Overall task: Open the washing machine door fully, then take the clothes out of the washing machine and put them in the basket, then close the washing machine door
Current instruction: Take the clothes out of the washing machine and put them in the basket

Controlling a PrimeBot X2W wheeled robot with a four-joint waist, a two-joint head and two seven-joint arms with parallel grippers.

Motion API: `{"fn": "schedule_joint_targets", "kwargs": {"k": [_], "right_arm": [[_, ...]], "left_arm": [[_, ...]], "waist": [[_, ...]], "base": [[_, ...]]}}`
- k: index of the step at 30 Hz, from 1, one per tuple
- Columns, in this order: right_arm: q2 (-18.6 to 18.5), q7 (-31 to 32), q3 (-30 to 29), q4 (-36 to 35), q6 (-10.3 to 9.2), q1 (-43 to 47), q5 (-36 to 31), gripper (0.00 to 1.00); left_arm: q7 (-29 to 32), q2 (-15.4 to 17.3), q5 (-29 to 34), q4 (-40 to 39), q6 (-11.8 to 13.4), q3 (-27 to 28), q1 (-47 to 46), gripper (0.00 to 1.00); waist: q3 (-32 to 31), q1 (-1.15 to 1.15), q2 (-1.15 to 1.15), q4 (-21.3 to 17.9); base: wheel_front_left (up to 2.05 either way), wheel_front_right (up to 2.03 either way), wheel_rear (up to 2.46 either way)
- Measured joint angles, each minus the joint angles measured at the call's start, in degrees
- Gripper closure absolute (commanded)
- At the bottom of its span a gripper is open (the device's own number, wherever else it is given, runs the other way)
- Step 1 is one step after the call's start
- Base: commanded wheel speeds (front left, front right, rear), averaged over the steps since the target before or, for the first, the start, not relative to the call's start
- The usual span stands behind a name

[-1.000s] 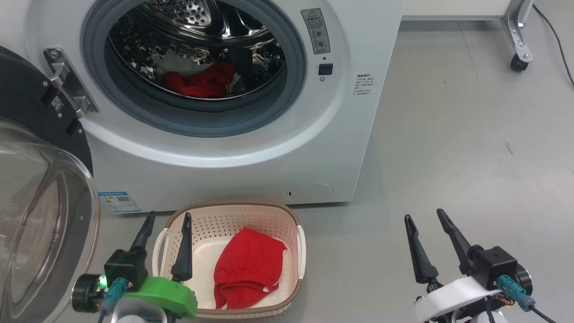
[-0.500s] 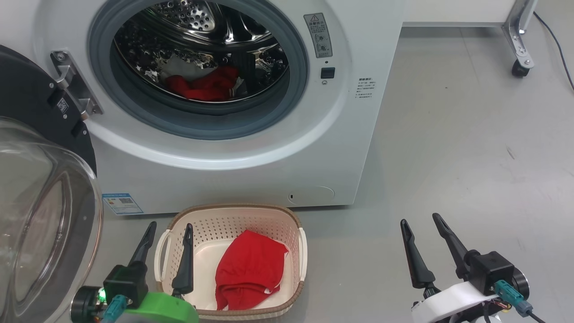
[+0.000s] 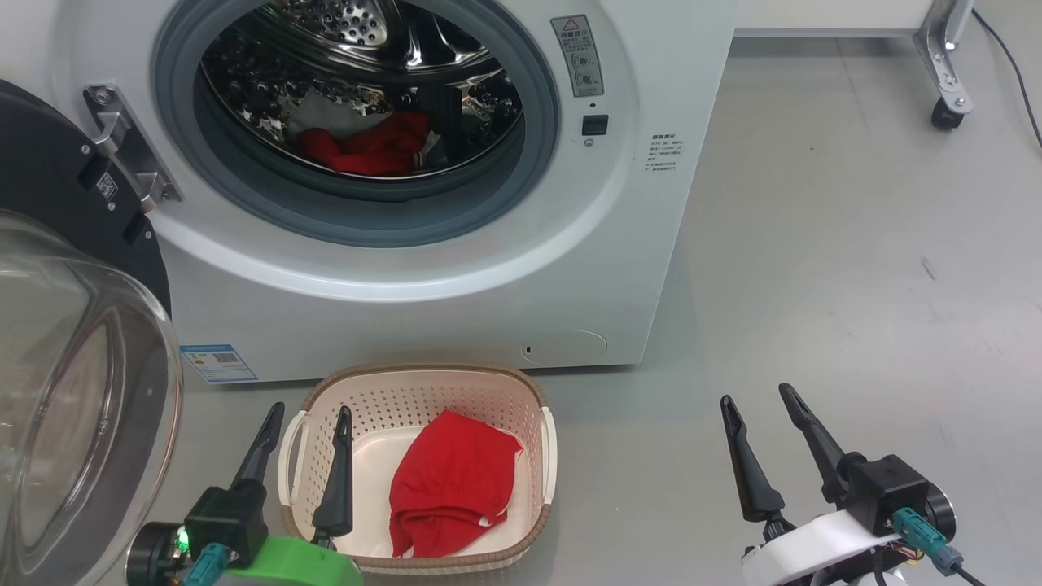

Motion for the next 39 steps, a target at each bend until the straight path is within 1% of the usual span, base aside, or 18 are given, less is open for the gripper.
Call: {"fn": "schedule_joint_targets", "kwargs": {"k": [7, 19, 25, 28, 35, 39], "right_arm": [[0.0, 0.0, 0.0, -0.5, 0.0, 0.0, 0.0, 0.0], [0.0, 0.0, 1.2, -2.3, 0.05, -0.7, -0.2, 0.0], [0.0, 0.0, 1.4, -3.7, 0.09, -2.9, -0.4, 0.0], [0.0, 0.0, 1.7, -4.1, 0.53, -4.0, -0.4, 0.0], [-0.1, 0.0, 3.1, -5.5, 1.09, -7.8, -0.4, 0.0], [-0.1, 0.0, 3.3, -6.0, 1.25, -9.7, -0.1, 0.0]], "left_arm": [[0.5, 0.0, 0.1, -1.3, 0.0, -0.3, 0.0, 0.0], [3.0, 0.0, 0.1, -1.9, 0.0, -1.0, -0.9, 0.0], [4.8, -0.1, 0.0, -1.6, -0.2, -1.9, -5.5, 0.0], [6.1, -0.1, 0.0, -0.4, -0.6, -2.1, -8.6, 0.0], [9.2, -0.1, -0.6, 2.4, -0.7, -0.6, -16.5, 0.0], [12.1, 0.0, -1.1, 4.4, -0.9, -0.2, -21.5, 0.0]], "waist": [[1.1, 0.0, 0.0, -0.2], [5.5, 0.0, 0.0, -1.4], [9.3, 0.0, 0.0, -2.5], [11.5, 0.0, 0.0, -3.1], [16.8, 0.0, 0.0, -4.7], [19.9, 0.0, 0.0, -5.8]], "base": [[0.0, 0.0, 0.0], [0.0, 0.0, 0.0], [0.0, 0.0, 0.0], [0.0, 0.0, 0.0], [0.0, 0.0, 0.0], [0.0, 0.0, 0.0]]}}
